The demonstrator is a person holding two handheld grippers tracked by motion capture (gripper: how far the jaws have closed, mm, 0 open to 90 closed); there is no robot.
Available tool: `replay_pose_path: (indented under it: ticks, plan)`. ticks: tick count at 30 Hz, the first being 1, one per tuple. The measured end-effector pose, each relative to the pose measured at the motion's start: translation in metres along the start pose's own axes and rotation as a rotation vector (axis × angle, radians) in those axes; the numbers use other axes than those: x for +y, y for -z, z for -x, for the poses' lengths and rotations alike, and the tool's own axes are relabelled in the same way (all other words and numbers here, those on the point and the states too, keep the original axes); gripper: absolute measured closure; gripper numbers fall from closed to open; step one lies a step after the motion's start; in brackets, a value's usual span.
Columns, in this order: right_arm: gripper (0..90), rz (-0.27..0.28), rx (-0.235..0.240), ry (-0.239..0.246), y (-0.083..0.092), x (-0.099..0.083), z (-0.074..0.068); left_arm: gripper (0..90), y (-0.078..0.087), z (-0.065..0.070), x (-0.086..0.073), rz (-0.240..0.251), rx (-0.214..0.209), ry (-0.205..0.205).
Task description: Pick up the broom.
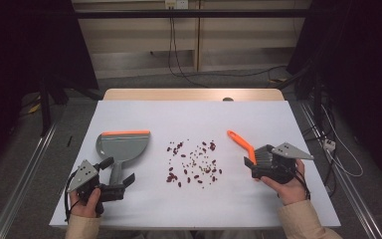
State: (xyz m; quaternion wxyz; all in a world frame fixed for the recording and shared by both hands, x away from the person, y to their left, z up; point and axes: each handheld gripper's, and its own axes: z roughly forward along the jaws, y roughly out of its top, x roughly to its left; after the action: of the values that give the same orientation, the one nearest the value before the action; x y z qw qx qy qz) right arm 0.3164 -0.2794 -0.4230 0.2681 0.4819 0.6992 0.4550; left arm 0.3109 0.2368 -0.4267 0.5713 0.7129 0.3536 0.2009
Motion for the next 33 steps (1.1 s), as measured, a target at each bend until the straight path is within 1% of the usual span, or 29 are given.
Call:
replay_pose_path:
  ticks: [2,5,8,12,15,17,20,23,25,28,29,30,31,32,33]
  plan:
    - [7.4,-0.014,-0.004,-0.005,-0.003,0.004,0.002,2.8,0.0,0.0,0.0,-0.006,-0.002,-0.009]
    - [7.5,-0.035,-0.01,-0.026,-0.007,0.008,0.006,2.7,0.002,0.0,-0.001,-0.006,0.0,-0.004]
    - [8.0,-0.054,-0.027,-0.032,-0.012,0.012,0.01,2.8,0.003,0.0,0.0,0.004,0.004,0.002]
    - [9.8,-0.071,-0.03,-0.042,-0.018,0.014,0.015,2.8,0.001,0.0,0.0,-0.001,-0.003,-0.002]
    - [13.6,-0.083,-0.033,-0.046,-0.021,0.015,0.016,2.8,-0.001,0.001,0.0,-0.005,-0.011,-0.007]
    - [15.4,-0.087,-0.032,-0.057,-0.023,0.015,0.015,2.7,-0.001,0.001,-0.001,-0.005,-0.014,-0.008]
    - [18.6,-0.106,-0.031,-0.054,-0.027,0.015,0.016,2.8,-0.001,0.0,-0.002,-0.008,-0.018,-0.011]
    - [21.1,-0.127,-0.046,-0.071,-0.03,0.016,0.019,2.7,-0.002,-0.002,-0.003,-0.004,-0.018,0.002]
    - [22.6,-0.137,-0.06,-0.071,-0.031,0.019,0.023,2.8,-0.002,-0.003,-0.003,-0.003,-0.021,0.005]
    - [27.1,-0.164,-0.075,-0.08,-0.037,0.023,0.028,2.8,-0.002,-0.004,-0.003,-0.001,-0.02,0.003]
    - [32.1,-0.182,-0.084,-0.081,-0.041,0.024,0.03,2.8,-0.001,-0.004,-0.003,-0.003,-0.019,0.001]
    - [33.8,-0.198,-0.072,-0.088,-0.044,0.025,0.03,2.8,-0.001,-0.004,-0.003,-0.004,-0.019,0.0]
    - [33.8,-0.198,-0.072,-0.088,-0.044,0.025,0.03,2.8,-0.001,-0.003,-0.003,-0.004,-0.02,0.001]
    - [33.9,-0.214,-0.071,-0.083,-0.046,0.025,0.03,2.8,0.0,-0.003,-0.004,-0.005,-0.019,0.0]
    - [35.5,-0.226,-0.081,-0.078,-0.048,0.026,0.03,2.8,0.0,-0.003,-0.004,-0.005,-0.017,0.001]
